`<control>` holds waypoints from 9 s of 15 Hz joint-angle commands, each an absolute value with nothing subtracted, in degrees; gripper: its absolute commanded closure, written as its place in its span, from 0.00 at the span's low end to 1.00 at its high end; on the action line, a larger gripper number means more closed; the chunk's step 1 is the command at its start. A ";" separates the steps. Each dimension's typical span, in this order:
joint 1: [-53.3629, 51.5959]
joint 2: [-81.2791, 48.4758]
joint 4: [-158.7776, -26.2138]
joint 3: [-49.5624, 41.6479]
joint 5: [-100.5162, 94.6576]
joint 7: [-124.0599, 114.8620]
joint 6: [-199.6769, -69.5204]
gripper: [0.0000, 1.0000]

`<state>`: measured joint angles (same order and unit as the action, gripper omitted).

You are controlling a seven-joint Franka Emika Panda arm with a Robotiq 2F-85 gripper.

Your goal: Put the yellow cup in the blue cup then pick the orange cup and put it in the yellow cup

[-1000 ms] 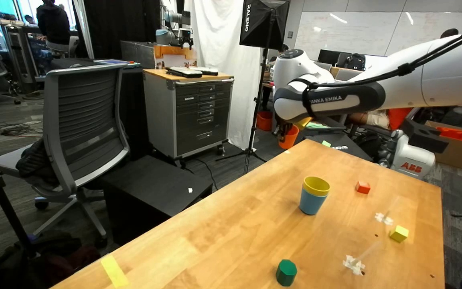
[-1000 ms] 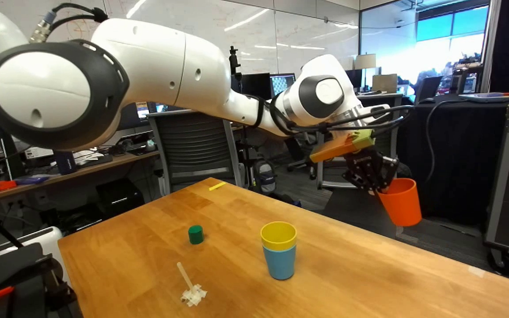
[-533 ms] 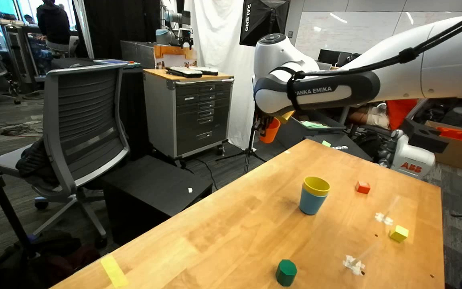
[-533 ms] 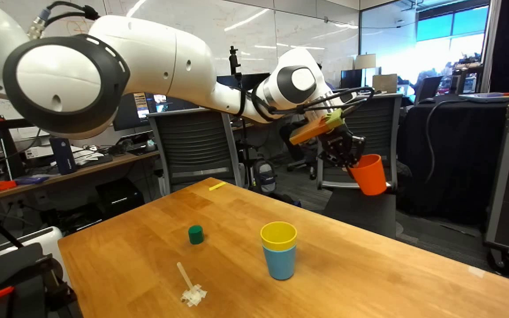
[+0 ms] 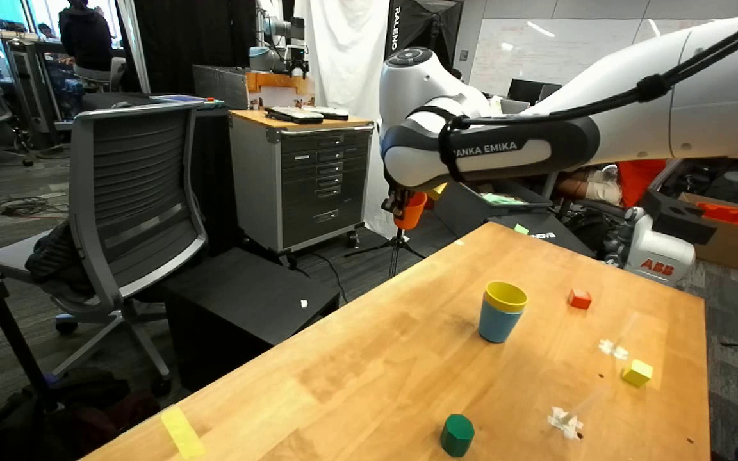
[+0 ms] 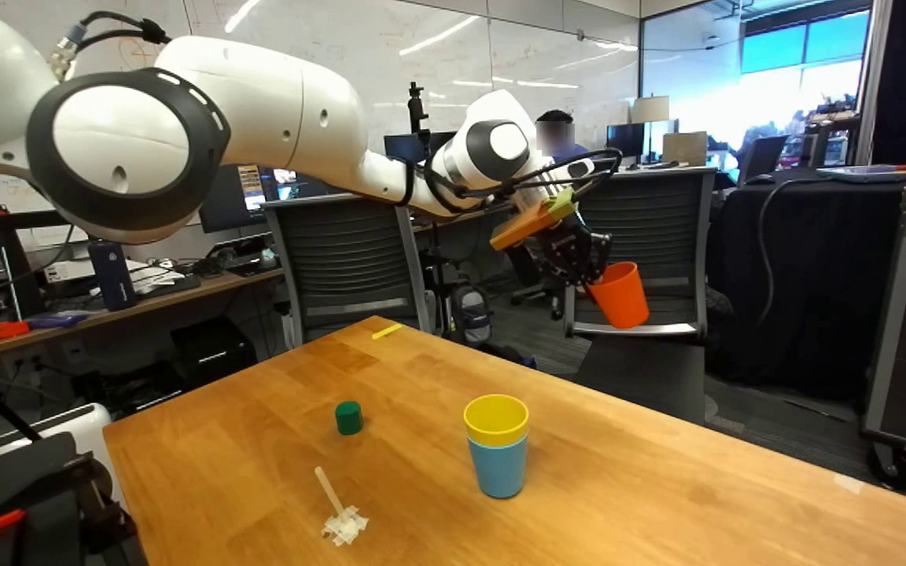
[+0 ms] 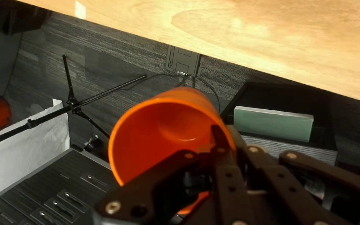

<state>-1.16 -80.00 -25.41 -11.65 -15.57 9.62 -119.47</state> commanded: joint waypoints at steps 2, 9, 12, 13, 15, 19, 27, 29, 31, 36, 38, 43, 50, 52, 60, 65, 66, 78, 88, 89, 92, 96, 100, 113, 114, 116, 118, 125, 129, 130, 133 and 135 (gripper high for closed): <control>-3.21 -79.05 -26.03 -12.41 -17.25 11.15 -119.24 0.99; -5.80 -79.85 -25.89 -12.12 -18.15 10.77 -119.45 0.99; -6.09 -79.91 -25.77 -10.50 -16.78 11.30 -120.07 0.99; -6.22 -79.97 -25.59 -10.23 -16.64 11.23 -120.63 0.99; -6.63 -79.92 -25.59 -10.37 -16.88 10.73 -121.31 0.99; -6.72 -80.21 -25.64 -11.74 -17.08 3.54 -123.66 0.99; -3.70 -80.64 -25.43 -9.43 -12.09 -7.53 -120.93 0.99; -2.95 -80.79 -25.32 -9.07 -10.68 -9.11 -120.54 0.99; -2.54 -80.90 -25.30 -8.78 -9.67 -9.86 -120.16 0.99; -3.24 -81.49 -25.17 -9.09 -9.83 -9.16 -118.25 0.99; -3.62 -81.77 -25.23 -9.07 -10.07 -8.14 -117.42 0.99; -4.04 -82.75 -24.37 -7.30 -9.98 -1.42 -120.62 0.99; -5.29 -82.68 -25.14 -6.62 -9.45 0.08 -120.07 0.99; -5.63 -83.06 -25.03 -6.68 -9.66 -0.49 -119.78 0.99; -5.17 -86.86 -24.32 -8.34 -10.17 -5.40 -110.83 0.99; -5.19 -85.61 -27.57 -7.86 -10.58 -6.49 -112.69 0.99; -5.15 -85.60 -27.68 -7.85 -10.60 -6.57 -112.84 0.99; -5.13 -85.60 -26.98 -7.69 -10.63 -6.35 -112.28 0.85; -5.10 -85.63 -27.58 -7.67 -10.64 -6.54 -112.29 0.85; -5.10 -85.63 -27.58 -7.67 -10.64 -6.54 -112.29 0.85; -5.10 -85.63 -27.58 -7.67 -10.64 -6.54 -112.29 0.85; -5.10 -85.63 -27.58 -7.67 -10.64 -6.55 -112.29 0.85; -5.10 -85.63 -27.58 -7.67 -10.64 -6.55 -112.29 0.85; -4.05 -85.77 -32.22 -6.53 -10.54 -1.88 -114.91 0.35; -3.86 -85.77 -32.42 -6.54 -10.61 -1.50 -115.44 0.30; -3.76 -85.77 -32.54 -6.59 -10.49 -2.27 -116.17 0.39; -3.91 -85.77 -32.38 -6.55 -10.50 -2.23 -116.82 0.54; -5.60 -85.09 -33.94 -5.82 -10.50 -2.13 -116.81 1.00; -6.30 -83.38 -37.70 -5.53 -10.44 -1.54 -118.81 0.99; -6.56 -82.91 -38.59 -5.65 -10.59 -1.39 -118.98 0.99; -7.17 -80.89 -42.27 -5.51 -10.82 0.85 -120.04 0.99; -7.77 -79.03 -45.58 -5.75 -11.21 2.21 -121.06 0.99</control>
